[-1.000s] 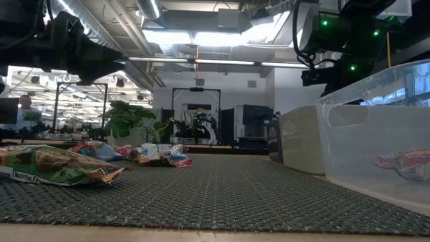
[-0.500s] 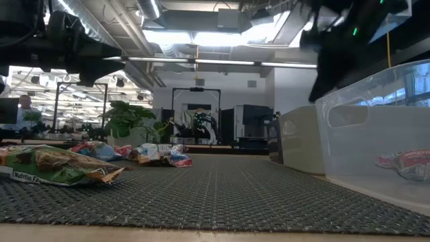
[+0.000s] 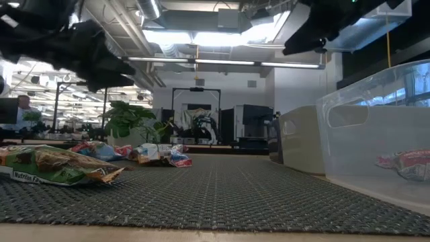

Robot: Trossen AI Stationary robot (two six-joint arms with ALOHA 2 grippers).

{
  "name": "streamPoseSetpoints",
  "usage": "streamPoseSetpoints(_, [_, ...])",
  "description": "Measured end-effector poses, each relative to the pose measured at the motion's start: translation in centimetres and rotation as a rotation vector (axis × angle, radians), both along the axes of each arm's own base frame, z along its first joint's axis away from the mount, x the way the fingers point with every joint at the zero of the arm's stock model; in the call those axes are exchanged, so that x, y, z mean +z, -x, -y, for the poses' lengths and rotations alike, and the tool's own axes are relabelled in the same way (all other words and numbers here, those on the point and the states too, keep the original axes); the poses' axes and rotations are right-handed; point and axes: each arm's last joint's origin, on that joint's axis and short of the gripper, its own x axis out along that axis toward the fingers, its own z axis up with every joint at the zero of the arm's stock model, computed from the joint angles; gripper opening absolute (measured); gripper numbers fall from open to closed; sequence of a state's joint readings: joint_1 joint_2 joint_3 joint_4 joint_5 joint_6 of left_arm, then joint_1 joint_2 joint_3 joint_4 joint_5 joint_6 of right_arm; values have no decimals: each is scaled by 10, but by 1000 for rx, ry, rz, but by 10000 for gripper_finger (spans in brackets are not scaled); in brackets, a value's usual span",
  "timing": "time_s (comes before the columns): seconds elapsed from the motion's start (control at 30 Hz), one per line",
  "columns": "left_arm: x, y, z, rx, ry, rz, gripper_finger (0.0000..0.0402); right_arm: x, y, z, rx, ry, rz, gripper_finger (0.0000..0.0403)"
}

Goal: Pick and place Granola Bars by type
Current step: Put the red granola bar into the transparent bin

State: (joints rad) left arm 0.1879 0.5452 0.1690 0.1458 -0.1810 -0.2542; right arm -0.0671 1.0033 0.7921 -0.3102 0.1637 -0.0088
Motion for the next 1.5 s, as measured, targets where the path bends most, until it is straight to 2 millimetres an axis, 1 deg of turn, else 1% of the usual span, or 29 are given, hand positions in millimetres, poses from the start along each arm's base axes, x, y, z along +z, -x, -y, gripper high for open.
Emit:
streamPoseSetpoints(0.13, [20, -31, -1, 91, -43, -138, 226, -4, -4, 11, -51, -7, -11, 204])
streamPoseSetpoints(0.2, [25, -48, -2, 137, -20, -211, 226, -7, -7, 15, -69, -9, -28, 204])
streamPoseSetpoints(0.33, [31, -85, -6, 198, 66, -292, 226, -13, -10, 20, -92, -20, -52, 204])
streamPoseSetpoints(0.5, [21, -126, -14, 273, 156, -393, 226, -16, -11, 22, -102, -37, -71, 204])
streamPoseSetpoints(0.67, [-1, -158, -25, 348, 198, -487, 226, -18, -9, 21, -101, -41, -104, 204])
streamPoseSetpoints(0.8, [-18, -170, -37, 464, 268, -560, 226, -20, -7, 21, -100, -43, -130, 204])
streamPoseSetpoints(0.97, [-32, -175, -47, 553, 336, -630, 226, -22, -6, 21, -100, -45, -158, 204])
streamPoseSetpoints(1.13, [-48, -179, -50, 539, 424, -658, 226, -22, -6, 21, -100, -45, -157, 204])
streamPoseSetpoints(1.23, [-58, -180, -50, 533, 439, -691, 226, -22, -6, 21, -100, -45, -158, 204])
streamPoseSetpoints(1.4, [-60, -182, -50, 523, 418, -696, 221, -22, -5, 21, -100, -45, -160, 204])
streamPoseSetpoints(1.5, [-59, -182, -49, 520, 404, -696, 202, -22, -5, 21, -100, -45, -160, 204])
